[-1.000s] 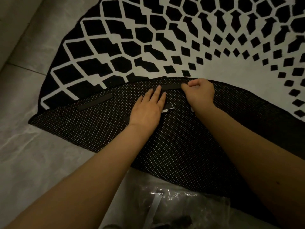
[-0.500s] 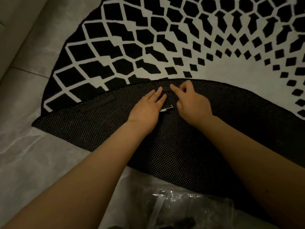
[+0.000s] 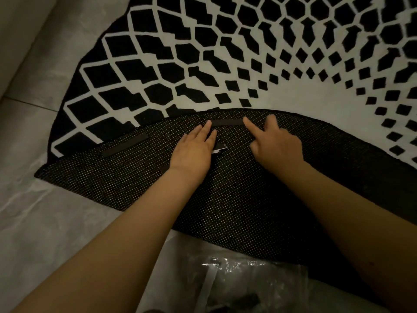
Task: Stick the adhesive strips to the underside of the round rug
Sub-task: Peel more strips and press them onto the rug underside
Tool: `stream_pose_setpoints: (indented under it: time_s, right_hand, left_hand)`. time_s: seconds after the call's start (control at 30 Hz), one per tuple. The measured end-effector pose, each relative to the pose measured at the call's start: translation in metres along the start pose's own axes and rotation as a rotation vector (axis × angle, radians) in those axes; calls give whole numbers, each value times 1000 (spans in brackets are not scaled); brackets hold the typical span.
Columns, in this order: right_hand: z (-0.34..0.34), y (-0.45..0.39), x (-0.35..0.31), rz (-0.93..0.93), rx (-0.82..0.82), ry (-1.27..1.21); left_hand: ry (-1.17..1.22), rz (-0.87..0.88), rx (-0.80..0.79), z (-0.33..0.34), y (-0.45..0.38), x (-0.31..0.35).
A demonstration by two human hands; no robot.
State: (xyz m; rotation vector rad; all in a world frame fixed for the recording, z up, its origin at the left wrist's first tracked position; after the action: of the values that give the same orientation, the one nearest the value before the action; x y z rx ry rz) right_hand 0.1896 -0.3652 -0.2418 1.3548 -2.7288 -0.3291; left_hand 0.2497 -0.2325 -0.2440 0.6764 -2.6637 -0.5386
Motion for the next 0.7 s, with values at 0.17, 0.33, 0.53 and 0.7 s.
stream_pose_setpoints:
  time_s: [0.17,0.33,0.53,0.7]
  right_hand:
    - [-9,8,22,103,-26,-227]
    - [-24,63,68,193,37,-526]
    - [-25,133,114,307,-13,-773]
    - [-20,181,124,326,-107,-882]
  left_hand:
    - [138,-127,270,-20,23,7]
    - [982,-327,610,-4,71,33]
    - [1929,-509,276,43,73,97]
    - [1996,-360,273,28,74,128]
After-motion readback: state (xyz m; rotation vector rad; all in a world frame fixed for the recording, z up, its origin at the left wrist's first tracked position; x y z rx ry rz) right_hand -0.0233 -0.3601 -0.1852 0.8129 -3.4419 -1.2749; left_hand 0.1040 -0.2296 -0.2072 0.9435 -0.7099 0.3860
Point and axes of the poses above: each hand's wrist, its own y-axis away from the middle knuckle, its own z-axis out of the palm, x = y × z, the point moved 10 cm from there along -y, towards the middle knuckle, and after that the axes turned 13 degrees about z, right-handed, at the moved point
